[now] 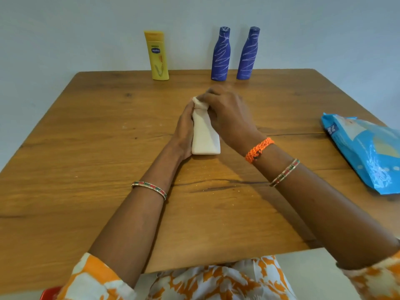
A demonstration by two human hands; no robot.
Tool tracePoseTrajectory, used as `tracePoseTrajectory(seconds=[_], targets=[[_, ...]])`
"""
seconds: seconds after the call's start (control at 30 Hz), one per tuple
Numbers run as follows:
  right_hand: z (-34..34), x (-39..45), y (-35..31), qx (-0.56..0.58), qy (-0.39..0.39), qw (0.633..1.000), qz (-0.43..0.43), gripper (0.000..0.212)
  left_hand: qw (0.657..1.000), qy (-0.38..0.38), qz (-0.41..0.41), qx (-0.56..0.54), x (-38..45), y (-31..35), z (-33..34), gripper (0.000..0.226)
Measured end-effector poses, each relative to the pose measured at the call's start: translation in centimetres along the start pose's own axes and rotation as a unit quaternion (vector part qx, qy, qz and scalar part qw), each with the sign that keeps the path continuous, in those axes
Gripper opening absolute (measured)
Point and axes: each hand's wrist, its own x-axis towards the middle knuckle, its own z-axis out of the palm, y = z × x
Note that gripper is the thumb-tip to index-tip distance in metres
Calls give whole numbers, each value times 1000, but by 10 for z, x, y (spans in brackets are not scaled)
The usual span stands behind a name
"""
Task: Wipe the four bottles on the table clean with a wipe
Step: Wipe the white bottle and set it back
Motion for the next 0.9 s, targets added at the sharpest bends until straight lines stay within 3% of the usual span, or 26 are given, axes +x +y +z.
tracePoseTrajectory(seconds=[0.2, 0.3, 0.37, 0.4, 0.47, 0.57, 0.77, 0.9], targets=[[3, -46, -25, -18, -55, 996, -73, 18, 995, 11, -62, -71, 5, 4, -2, 61], [-8, -60, -37, 14, -157, 984, -88, 15, 991, 10, -79, -108, 6, 2, 1, 65], [-16, -52, -36, 55, -205, 976, -49, 18, 992, 7, -73, -105, 5, 2, 2, 63], [-19, -44, -33, 90, -200, 975, -16, 20, 994, 5, -63, -89, 6, 2, 1, 60], [-24, -21, -22, 115, -119, 986, 30, 20, 998, -1, -42, -54, 3, 3, 0, 52], [-23, 5, -9, 60, -7, 997, 50, 18, 999, -14, -8, -37, 3, 1, -4, 47], [-4, -10, -25, -89, -90, 992, -27, 43, 995, -11, -26, -91, 6, -1, -7, 66], [-3, -30, -31, -123, -116, 983, -72, 38, 991, -32, -67, -108, 6, 2, -6, 76]])
